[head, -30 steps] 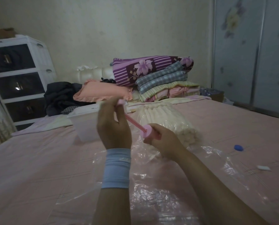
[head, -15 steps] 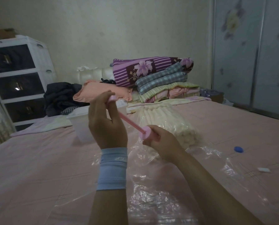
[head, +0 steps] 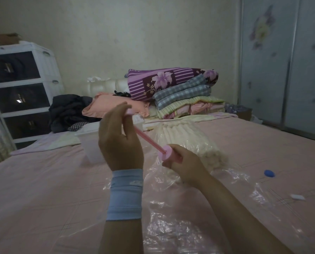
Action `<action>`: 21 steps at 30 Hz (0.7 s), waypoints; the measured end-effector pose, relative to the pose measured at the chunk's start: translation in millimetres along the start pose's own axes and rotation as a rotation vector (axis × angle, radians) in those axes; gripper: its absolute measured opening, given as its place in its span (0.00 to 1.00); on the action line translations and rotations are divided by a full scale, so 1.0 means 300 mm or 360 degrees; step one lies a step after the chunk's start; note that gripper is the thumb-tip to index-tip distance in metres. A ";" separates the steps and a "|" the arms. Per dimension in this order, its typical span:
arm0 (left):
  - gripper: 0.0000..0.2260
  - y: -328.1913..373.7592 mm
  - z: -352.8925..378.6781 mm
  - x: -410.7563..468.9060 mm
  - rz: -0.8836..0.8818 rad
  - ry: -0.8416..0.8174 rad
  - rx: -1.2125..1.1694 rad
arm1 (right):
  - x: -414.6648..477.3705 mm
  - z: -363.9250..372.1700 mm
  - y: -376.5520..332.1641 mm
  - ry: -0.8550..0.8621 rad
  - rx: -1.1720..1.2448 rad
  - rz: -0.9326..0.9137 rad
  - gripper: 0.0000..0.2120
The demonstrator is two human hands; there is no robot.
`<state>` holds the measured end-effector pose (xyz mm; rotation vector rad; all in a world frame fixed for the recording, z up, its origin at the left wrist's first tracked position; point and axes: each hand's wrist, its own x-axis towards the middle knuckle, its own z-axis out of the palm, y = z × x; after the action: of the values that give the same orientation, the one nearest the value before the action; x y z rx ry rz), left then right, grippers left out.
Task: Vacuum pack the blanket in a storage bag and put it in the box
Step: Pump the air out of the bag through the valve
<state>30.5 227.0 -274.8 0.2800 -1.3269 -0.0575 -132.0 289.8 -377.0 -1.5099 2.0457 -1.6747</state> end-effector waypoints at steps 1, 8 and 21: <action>0.08 -0.004 0.000 0.001 -0.0009 0.0068 -0.0003 | 0.000 0.004 0.003 -0.0003 -0.0005 0.0001 0.23; 0.07 -0.064 0.063 -0.258 -0.0385 -0.0800 -0.0047 | -0.008 0.026 -0.014 -0.0010 -0.0052 -0.0062 0.20; 0.08 -0.035 0.021 -0.102 -0.0167 -0.0082 -0.0041 | -0.002 0.019 -0.004 -0.0010 -0.0023 -0.0022 0.22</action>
<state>18.1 222.0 -305.0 0.3278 -1.3610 -0.1710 -127.5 286.5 -378.7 -1.5353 2.0537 -1.6614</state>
